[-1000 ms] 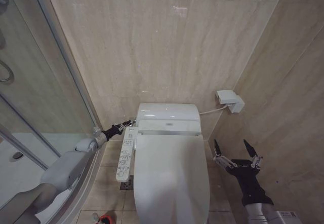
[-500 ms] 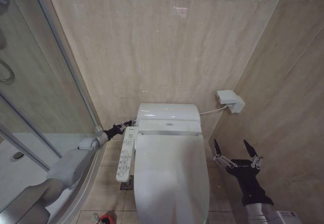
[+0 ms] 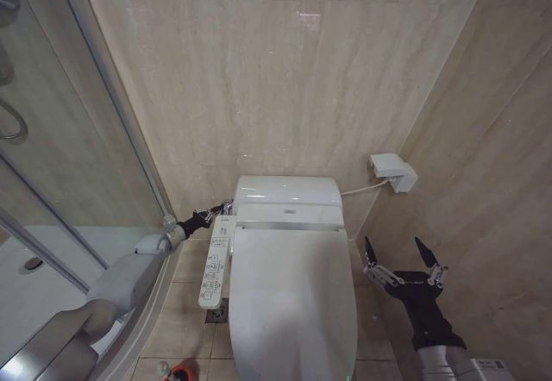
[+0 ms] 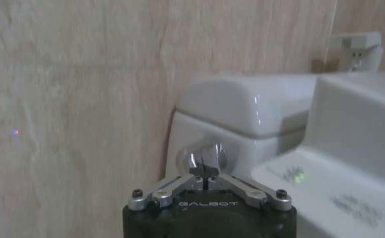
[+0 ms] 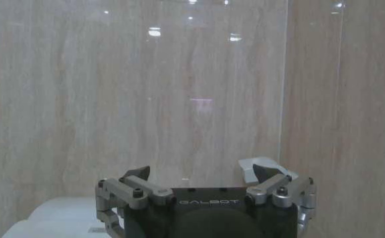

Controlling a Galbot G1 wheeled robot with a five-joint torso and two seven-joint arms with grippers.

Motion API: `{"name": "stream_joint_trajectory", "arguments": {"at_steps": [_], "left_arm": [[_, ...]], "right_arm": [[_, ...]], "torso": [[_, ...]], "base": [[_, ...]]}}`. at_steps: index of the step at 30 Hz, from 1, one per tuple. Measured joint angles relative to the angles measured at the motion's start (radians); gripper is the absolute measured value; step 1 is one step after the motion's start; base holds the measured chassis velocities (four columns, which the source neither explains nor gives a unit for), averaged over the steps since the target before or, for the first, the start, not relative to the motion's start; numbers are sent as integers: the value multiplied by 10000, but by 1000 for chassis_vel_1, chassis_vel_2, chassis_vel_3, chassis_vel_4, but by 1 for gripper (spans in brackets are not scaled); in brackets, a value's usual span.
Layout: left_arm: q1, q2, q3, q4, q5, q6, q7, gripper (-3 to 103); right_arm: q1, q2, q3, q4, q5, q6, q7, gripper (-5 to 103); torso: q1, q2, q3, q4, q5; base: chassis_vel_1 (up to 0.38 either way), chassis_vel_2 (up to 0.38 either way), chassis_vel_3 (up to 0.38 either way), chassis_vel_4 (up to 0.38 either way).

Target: Open the toilet lid, clean the toilet bowl with a toilet brush, close the toilet lid, and flush.

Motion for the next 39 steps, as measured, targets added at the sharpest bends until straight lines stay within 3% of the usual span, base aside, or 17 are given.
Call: {"name": "stream_joint_trajectory", "arguments": {"at_steps": [5, 26, 29, 32, 36, 38, 39], "left_arm": [[58, -70, 35, 85, 97, 36, 4, 0], [-263, -663, -223, 848, 162, -45, -30, 0], [-85, -571, -446, 483, 134, 10, -205, 0], [697, 62, -824, -1189, -161, 376, -815, 0], [1274, 514, -1279, -2089, -236, 300, -962, 0], [1726, 909, -1696, -2788, -153, 137, -1369, 0], [2183, 1345, -2040, -3626, -151, 34, -2152, 0]], "right_arm": [[0, 0, 0, 0, 0, 0, 0, 100], [0, 0, 0, 0, 0, 0, 0, 100], [0, -1, 0, 0, 0, 0, 0, 100], [0, 0, -1, 0, 0, 0, 0, 100], [0, 1, 0, 0, 0, 0, 0, 100], [0, -1, 0, 0, 0, 0, 0, 100], [0, 0, 0, 0, 0, 0, 0, 100]], "torso": [[8, -6, 8, 3, -14], [2, -3, 2, 0, -4], [2, -3, 2, 1, -3], [6, -3, 0, -28, -11], [9, -4, 2, -22, -11], [8, -4, 1, -16, -10], [9, -4, 2, -7, -7]], "base": [[0, 0, 0, 0], [0, 0, 0, 0], [0, 0, 0, 0], [0, 0, 0, 0], [-61, -18, -11, -33], [-31, -11, 14, -19], [0, 0, 0, 0]]}}
